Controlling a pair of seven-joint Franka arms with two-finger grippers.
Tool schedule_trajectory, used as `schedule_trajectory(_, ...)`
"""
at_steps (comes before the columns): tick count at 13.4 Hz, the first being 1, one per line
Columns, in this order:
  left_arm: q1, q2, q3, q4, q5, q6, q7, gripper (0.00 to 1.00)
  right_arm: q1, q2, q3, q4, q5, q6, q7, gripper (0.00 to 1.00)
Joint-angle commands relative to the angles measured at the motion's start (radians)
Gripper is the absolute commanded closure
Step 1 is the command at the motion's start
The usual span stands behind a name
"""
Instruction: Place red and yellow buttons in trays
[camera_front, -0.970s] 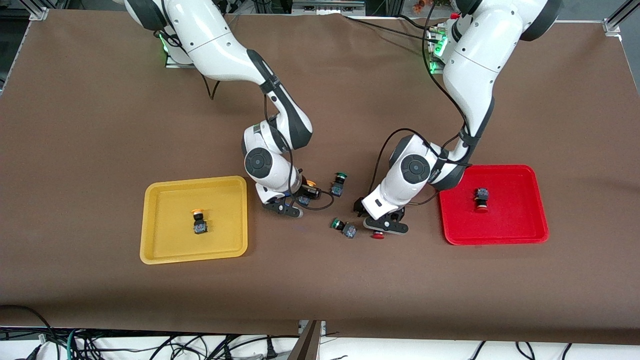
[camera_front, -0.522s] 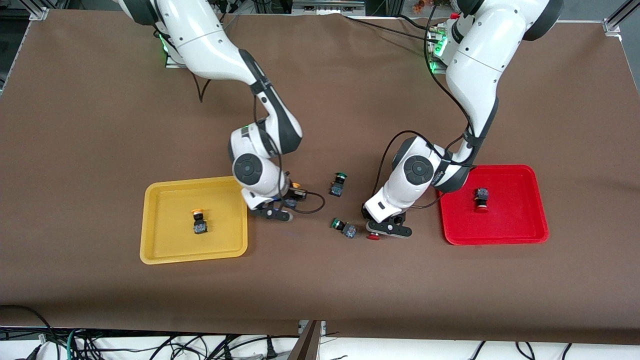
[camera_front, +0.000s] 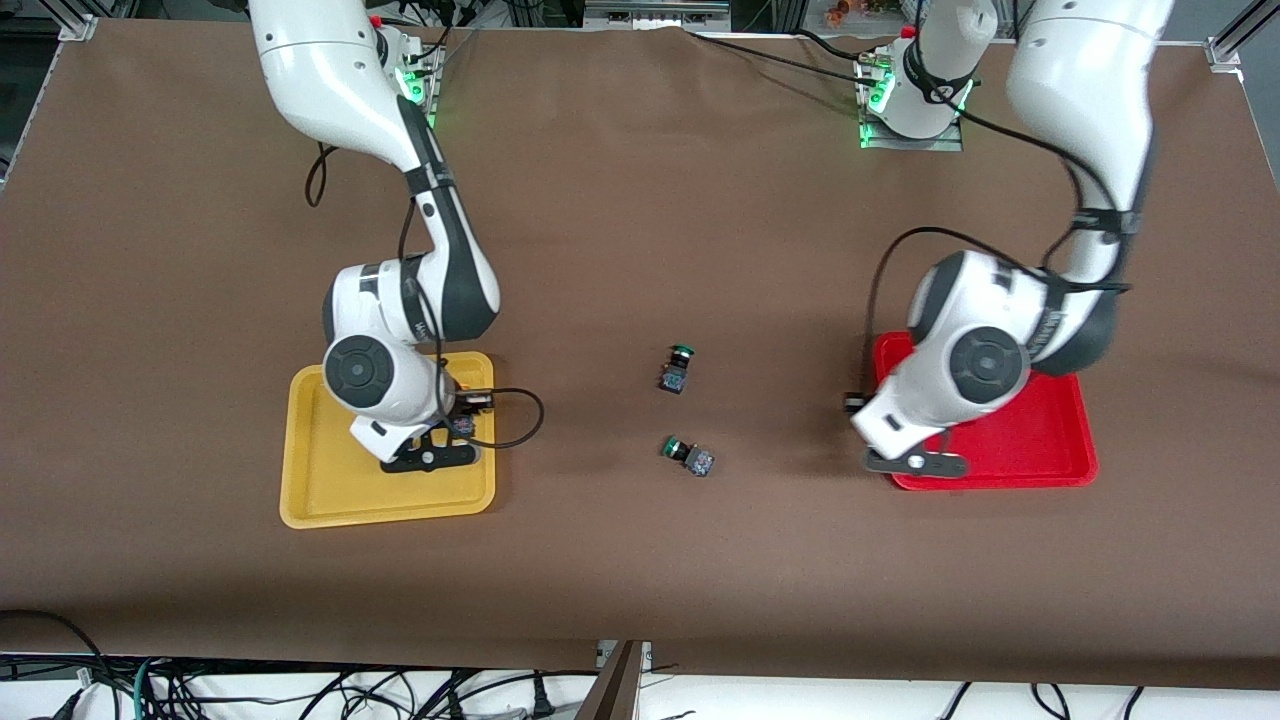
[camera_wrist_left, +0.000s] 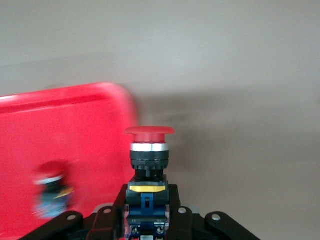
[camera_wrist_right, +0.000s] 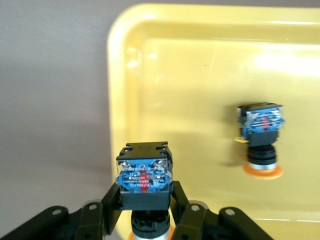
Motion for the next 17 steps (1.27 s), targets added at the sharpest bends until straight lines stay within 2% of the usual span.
schedule_trajectory(1, 0.062, -0.002, -0.006, -0.054, 0.129, -0.044, 0.043, 1.0, 0.007, -0.013, 0.001, -0.057, 0.001, 0.062, -0.026, 0.11)
schedule_trajectory(2, 0.086, 0.005, -0.008, -0.079, 0.16, -0.035, 0.043, 0.98, 0.007, -0.011, 0.001, -0.058, 0.001, 0.065, -0.026, 0.01)
schedule_trajectory(5, 0.126, 0.031, -0.008, -0.148, 0.166, 0.063, 0.043, 0.9, 0.008, -0.054, -0.001, -0.052, 0.0, 0.041, -0.018, 0.01)
schedule_trajectory(6, 0.136, 0.031, -0.008, -0.186, 0.166, 0.114, 0.041, 0.65, 0.008, -0.088, -0.001, -0.047, -0.002, 0.009, -0.009, 0.01)
schedule_trajectory(7, 0.142, 0.031, -0.008, -0.198, 0.165, 0.143, 0.041, 0.01, 0.01, -0.132, -0.001, -0.047, -0.005, -0.03, 0.012, 0.01)
schedule_trajectory(10, 0.157, -0.027, -0.012, -0.182, 0.165, 0.113, 0.043, 0.0, 0.013, -0.287, -0.025, -0.057, -0.048, -0.155, 0.043, 0.01)
schedule_trajectory(13, 0.162, -0.159, -0.014, -0.174, 0.151, 0.024, 0.043, 0.0, 0.013, -0.427, -0.03, -0.057, -0.143, -0.289, 0.051, 0.01)
schedule_trajectory(17, 0.162, -0.3, -0.019, -0.055, 0.142, -0.253, 0.092, 0.0, 0.01, -0.562, -0.044, -0.057, -0.253, -0.409, 0.028, 0.01)
